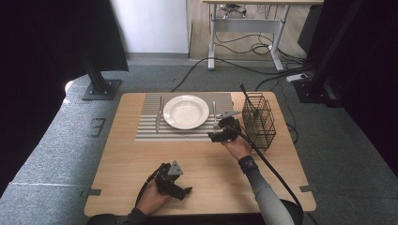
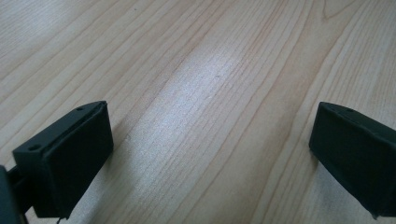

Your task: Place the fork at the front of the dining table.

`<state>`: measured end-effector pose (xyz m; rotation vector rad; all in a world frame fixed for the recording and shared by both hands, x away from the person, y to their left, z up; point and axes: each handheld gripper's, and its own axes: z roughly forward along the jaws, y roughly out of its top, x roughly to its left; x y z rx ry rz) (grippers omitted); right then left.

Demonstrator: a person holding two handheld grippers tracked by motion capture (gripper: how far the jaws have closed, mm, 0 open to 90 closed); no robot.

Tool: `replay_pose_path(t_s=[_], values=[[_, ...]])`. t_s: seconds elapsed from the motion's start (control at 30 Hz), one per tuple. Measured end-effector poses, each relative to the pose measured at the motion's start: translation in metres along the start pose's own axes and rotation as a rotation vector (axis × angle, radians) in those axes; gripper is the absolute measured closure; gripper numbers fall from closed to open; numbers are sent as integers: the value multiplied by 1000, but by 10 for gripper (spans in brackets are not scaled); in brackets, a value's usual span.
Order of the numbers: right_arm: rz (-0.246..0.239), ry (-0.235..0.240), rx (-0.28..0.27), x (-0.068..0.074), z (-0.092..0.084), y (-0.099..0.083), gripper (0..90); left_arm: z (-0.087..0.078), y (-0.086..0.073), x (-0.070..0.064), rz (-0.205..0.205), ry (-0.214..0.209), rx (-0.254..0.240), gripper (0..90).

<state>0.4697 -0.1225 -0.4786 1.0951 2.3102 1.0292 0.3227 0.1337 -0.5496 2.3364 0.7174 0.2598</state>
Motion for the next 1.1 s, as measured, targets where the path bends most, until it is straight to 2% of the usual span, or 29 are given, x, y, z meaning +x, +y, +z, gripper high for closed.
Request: replay_pose_path(t_s=[0.2,0.27,0.3,0.33,0.37,0.4,0.47,0.5,0.53,0.57,0.63,0.77,0.83,0.87,0.9,0.97,1.1], values=[[-59,21,-26,20,-36,-15,28,0,0,0,-3,3,1,0],[-56,29,-34,24,-47,-24,14,0,0,0,-2,4,0,0],[-56,29,-34,24,-47,-24,14,0,0,0,-2,4,0,0],[-59,34,-43,25,-52,-30,14,0,0,0,-4,4,0,0],[-56,47,-44,27,-61,-43,12,0,0,0,-6,4,-1,0],[-56,47,-44,27,-61,-43,12,0,0,0,-6,4,-1,0],[-64,37,-38,27,-69,-62,0,0,0,0,-3,5,0,0],[-64,38,-35,26,-70,-70,0,0,0,0,-4,4,0,0],[-64,38,-35,26,-70,-70,0,0,0,0,-4,4,0,0],[-64,28,-18,24,-70,-87,0,0,0,0,-4,5,-1,0],[-73,17,2,21,-68,-99,0,0,0,0,-5,5,-1,0],[-39,21,42,13,-59,-128,0,0,0,0,-5,5,-1,0],[-39,22,65,10,-54,-138,0,0,0,0,-5,5,-1,0],[-39,22,65,10,-54,-138,0,0,0,0,-5,5,-1,0],[-18,35,72,7,-51,-144,0,0,0,-1,-5,5,0,0],[10,47,54,6,-49,-146,0,0,0,-1,-5,5,0,0],[7,45,56,6,-48,-146,0,0,0,-1,-5,5,0,0]])
